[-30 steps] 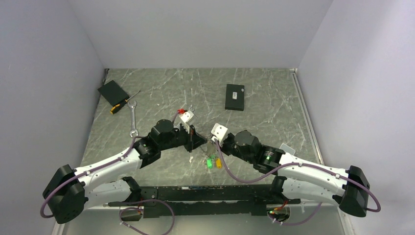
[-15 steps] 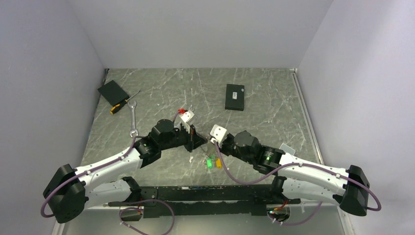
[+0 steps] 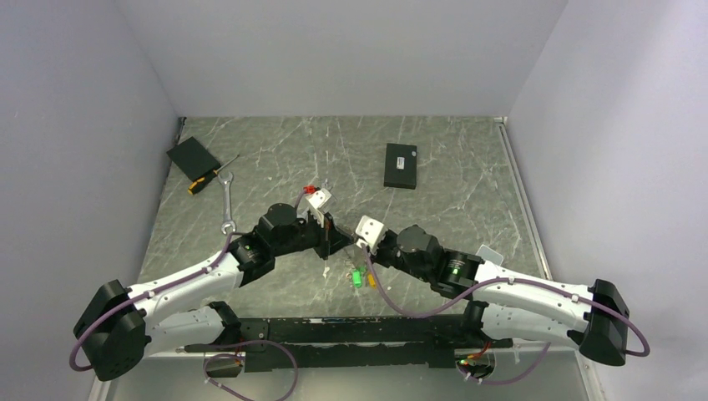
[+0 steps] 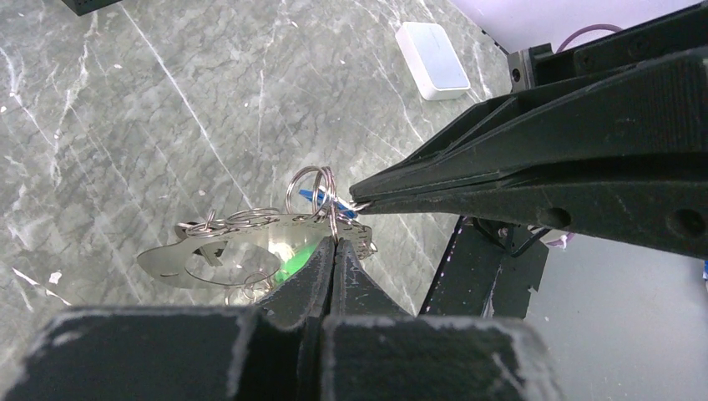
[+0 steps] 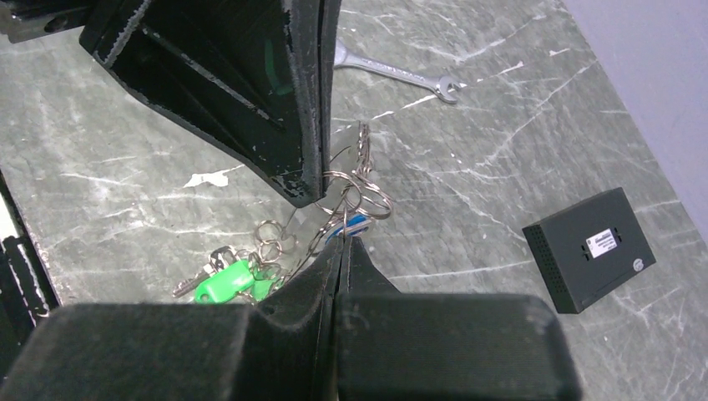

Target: Put the keys on the keyring

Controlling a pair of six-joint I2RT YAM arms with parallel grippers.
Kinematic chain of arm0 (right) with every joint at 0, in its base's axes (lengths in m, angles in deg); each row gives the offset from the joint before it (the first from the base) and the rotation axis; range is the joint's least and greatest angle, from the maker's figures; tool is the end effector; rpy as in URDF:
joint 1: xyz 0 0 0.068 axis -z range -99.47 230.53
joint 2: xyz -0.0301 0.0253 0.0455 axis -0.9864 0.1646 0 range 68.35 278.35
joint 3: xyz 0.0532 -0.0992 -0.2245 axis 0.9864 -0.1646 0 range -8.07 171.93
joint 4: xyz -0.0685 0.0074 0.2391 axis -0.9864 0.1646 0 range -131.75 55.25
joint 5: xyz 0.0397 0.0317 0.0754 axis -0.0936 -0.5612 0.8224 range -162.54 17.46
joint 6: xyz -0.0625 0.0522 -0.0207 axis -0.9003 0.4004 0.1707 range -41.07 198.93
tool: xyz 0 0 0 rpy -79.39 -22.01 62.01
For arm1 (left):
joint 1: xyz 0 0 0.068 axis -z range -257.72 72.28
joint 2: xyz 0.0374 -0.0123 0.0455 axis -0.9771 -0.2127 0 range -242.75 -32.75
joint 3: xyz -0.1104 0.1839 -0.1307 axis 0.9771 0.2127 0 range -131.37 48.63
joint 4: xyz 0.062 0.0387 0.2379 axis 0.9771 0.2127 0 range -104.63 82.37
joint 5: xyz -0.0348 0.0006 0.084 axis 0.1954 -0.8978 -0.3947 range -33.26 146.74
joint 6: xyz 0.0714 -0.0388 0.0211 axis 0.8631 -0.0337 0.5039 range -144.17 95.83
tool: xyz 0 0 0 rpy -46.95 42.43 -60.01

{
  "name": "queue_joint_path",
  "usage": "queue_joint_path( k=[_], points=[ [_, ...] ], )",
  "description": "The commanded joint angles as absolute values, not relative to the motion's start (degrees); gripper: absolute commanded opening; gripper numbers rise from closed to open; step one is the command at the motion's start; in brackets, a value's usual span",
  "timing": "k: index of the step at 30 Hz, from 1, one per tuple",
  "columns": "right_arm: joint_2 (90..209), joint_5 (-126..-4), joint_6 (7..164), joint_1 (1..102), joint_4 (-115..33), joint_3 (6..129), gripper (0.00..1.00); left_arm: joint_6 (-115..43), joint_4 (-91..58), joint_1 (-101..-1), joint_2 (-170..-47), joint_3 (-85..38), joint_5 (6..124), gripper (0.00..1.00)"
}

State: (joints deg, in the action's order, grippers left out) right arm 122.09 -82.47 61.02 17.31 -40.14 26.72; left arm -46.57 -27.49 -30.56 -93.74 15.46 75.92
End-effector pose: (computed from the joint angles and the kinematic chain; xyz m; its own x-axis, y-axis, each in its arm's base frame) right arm 0.1253 0.2199 0.2384 0.0975 -0.4791 -0.8723 -0.8161 0.4631 -0.3456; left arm 0.1688 -0.2174 0.2328 -0.5084 0.0189 -0.8609 0.7729 0.4508 -0.4466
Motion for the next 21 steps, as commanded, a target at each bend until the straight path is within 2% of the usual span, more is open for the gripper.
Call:
queue_joint_path(
  k=[1,14,18,21],
  points=[
    [122.7,-82.5,59.7,16.2,-42.0,29.3,0.0,-48.0,-31.0,-30.9,-93.2,13.9,75.3,0.0],
    [123.3,-83.5,59.1,14.2,-38.1,29.5,0.01,-48.3,-34.8,-31.0,-90.9,16.5,73.9,0.0],
    [123.0,-83.5,58.6,13.8,-37.1,29.8,0.12,-48.3,-36.8,-31.0,-90.4,17.4,73.8,0.0],
    [122.8,-83.4,58.6,13.4,-36.7,29.9,0.17,-48.4,-37.7,-31.0,-90.4,17.9,74.0,0.0]
  ],
)
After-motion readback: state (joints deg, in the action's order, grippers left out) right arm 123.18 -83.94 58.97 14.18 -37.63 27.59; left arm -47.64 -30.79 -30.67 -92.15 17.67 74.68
